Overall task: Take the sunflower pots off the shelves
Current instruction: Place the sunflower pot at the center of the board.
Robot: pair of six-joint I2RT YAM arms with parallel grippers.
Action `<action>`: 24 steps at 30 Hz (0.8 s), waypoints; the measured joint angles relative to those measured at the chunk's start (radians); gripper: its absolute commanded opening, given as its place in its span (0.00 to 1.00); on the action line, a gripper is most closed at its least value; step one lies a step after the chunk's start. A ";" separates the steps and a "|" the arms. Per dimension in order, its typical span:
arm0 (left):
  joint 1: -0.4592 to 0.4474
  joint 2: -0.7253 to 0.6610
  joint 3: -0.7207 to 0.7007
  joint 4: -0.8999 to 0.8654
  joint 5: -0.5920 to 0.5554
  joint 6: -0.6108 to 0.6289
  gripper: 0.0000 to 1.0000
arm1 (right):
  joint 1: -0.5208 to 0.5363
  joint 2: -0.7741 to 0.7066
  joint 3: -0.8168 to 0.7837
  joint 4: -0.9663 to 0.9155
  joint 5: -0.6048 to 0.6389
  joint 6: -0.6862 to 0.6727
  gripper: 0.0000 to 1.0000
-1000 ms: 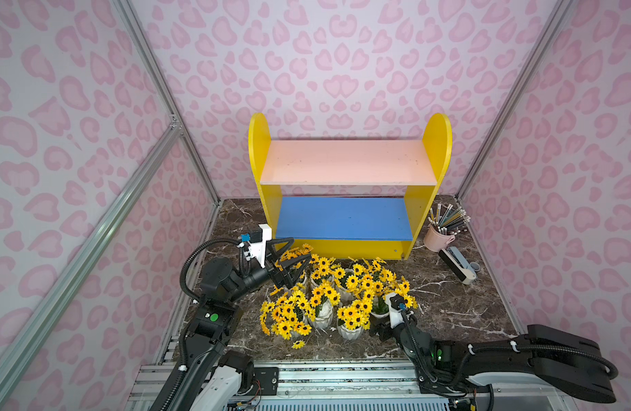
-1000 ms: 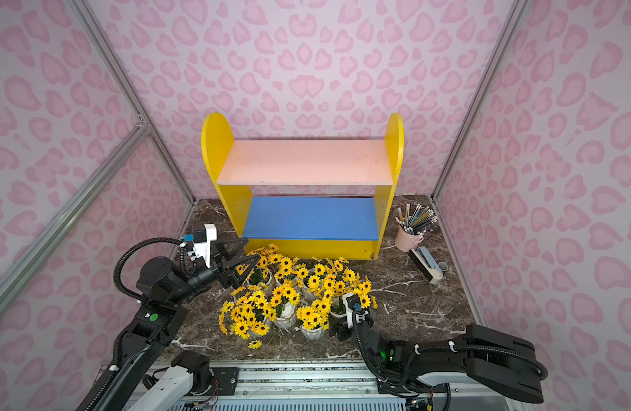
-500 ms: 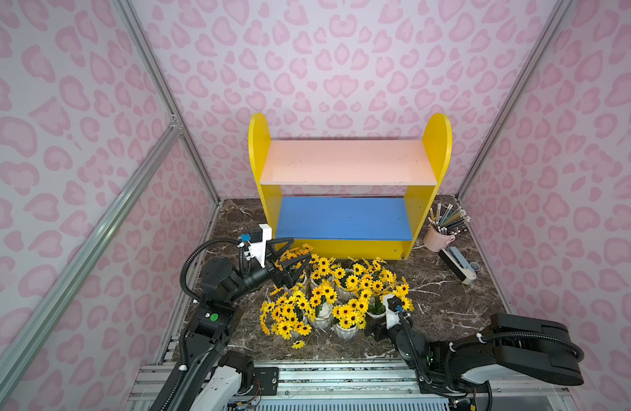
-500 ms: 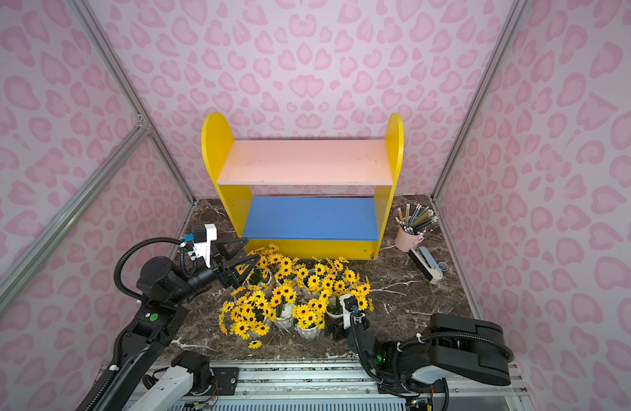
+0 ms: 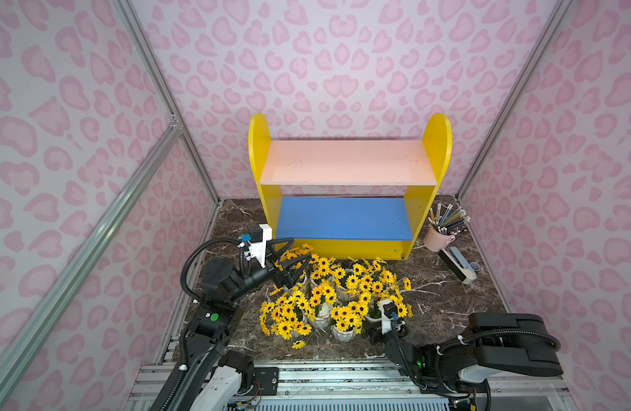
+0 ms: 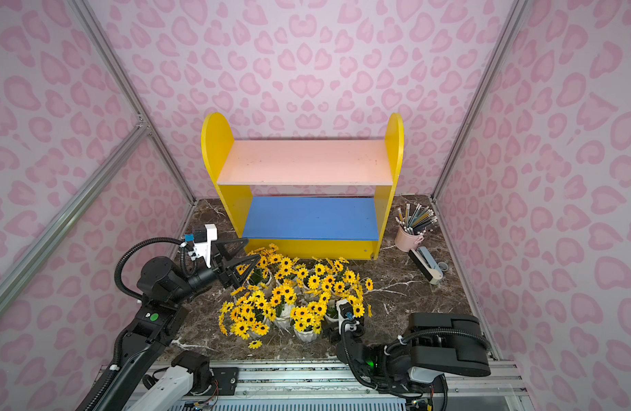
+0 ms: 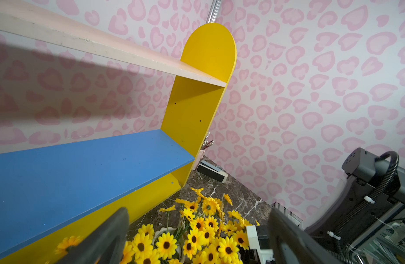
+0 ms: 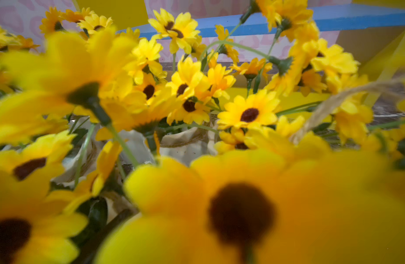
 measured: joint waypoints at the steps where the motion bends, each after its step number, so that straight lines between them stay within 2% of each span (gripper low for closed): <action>1: 0.000 0.000 0.000 0.000 0.000 0.000 0.97 | 0.010 0.004 0.013 -0.027 0.022 0.011 0.16; 2: 0.000 0.001 0.000 0.000 0.000 0.000 0.97 | 0.018 0.005 0.019 -0.045 0.039 0.026 0.22; 5: 0.000 0.000 0.000 0.000 -0.001 0.000 0.97 | 0.023 0.003 0.024 -0.076 0.055 0.069 0.50; 8: 0.000 0.000 0.000 0.000 -0.003 0.000 0.97 | 0.026 0.001 0.025 -0.093 0.071 0.112 0.70; 10: 0.000 0.000 0.000 0.000 -0.003 0.000 0.97 | 0.027 0.005 0.032 -0.107 0.085 0.137 0.78; 13: 0.000 0.000 0.000 0.000 -0.003 0.000 0.97 | 0.036 0.019 0.053 -0.148 0.117 0.167 0.84; 17: 0.000 0.000 -0.001 0.000 -0.003 0.000 0.97 | 0.060 0.032 0.082 -0.236 0.171 0.248 0.98; 24: 0.000 0.001 -0.001 0.000 -0.002 -0.003 0.97 | 0.097 0.072 0.150 -0.637 0.188 0.465 0.99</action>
